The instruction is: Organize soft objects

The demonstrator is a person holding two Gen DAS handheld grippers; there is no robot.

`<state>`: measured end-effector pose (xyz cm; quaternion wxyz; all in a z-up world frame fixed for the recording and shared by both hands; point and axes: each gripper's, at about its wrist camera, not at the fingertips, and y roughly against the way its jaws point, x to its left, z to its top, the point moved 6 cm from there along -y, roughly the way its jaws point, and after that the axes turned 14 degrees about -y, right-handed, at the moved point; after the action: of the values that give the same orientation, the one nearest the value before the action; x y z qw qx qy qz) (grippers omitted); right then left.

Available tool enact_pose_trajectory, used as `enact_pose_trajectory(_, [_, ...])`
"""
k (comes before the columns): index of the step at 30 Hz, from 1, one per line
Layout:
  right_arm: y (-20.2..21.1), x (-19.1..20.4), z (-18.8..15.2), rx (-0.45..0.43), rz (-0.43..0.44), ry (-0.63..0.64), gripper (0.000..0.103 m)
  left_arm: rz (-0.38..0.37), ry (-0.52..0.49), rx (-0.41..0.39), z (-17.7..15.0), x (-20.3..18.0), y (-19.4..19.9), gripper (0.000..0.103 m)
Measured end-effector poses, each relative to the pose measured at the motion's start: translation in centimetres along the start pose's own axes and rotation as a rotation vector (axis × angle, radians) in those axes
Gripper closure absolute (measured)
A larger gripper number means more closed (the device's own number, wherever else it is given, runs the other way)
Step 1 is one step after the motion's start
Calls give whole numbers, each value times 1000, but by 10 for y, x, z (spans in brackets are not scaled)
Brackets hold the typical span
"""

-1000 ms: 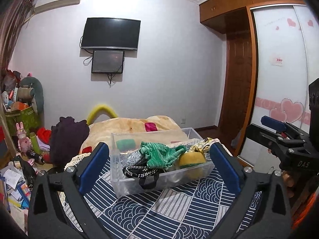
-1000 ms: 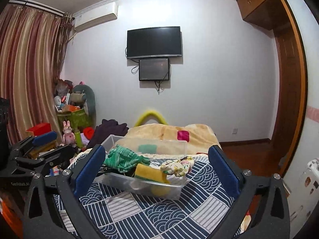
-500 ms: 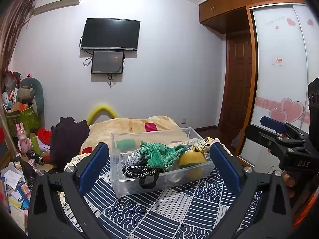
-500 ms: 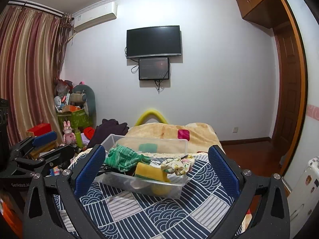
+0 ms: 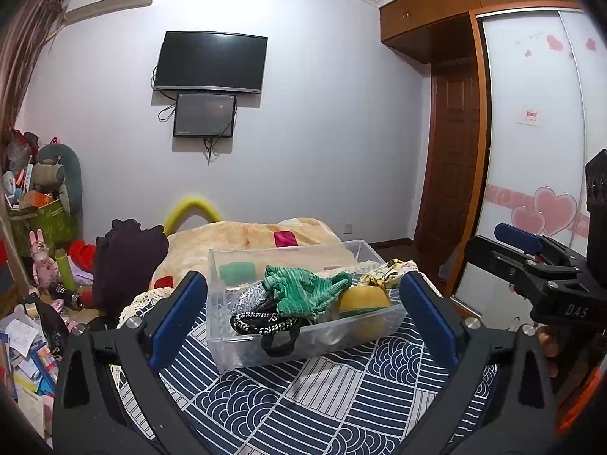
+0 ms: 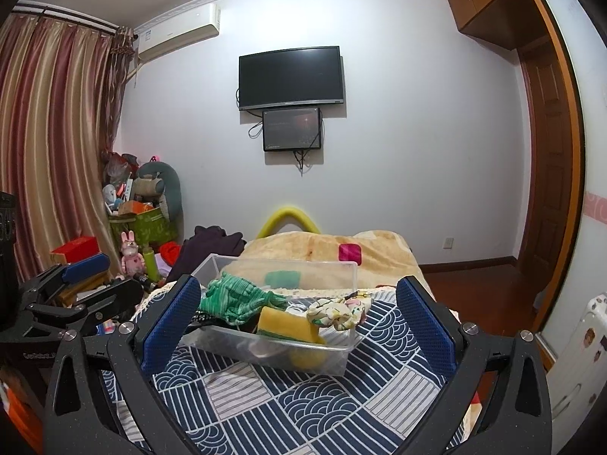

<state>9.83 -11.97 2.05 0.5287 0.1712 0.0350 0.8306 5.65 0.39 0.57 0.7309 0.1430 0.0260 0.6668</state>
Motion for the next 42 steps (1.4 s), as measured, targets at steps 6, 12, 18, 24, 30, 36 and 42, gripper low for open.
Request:
enact_pose_trajectory(6, [1, 3, -1, 3, 2, 3, 0, 3, -2, 0, -1, 0, 0, 0])
enact_pose_trajectory(12, [2, 4, -1, 3, 2, 2, 0, 2, 0, 3, -1, 0, 0, 0])
enact_pose_trajectory(18, [2, 4, -1, 5, 3, 2, 0, -2, 4, 9, -2, 1, 0, 0])
enact_pose_trajectory(24, [2, 5, -2, 7, 3, 3, 0, -15, 22, 12, -3, 2, -1, 0])
enact_pose_trajectory(30, [2, 5, -3, 12, 3, 2, 0, -8, 8, 8, -1, 1, -1, 0])
enact_pose_trajectory(36, [0, 6, -4, 15, 3, 3, 0, -16, -5, 8, -1, -3, 0, 0])
enact_pose_trajectory(42, [-2, 6, -5, 22, 2, 1, 0, -37, -7, 16, -1, -7, 0, 0])
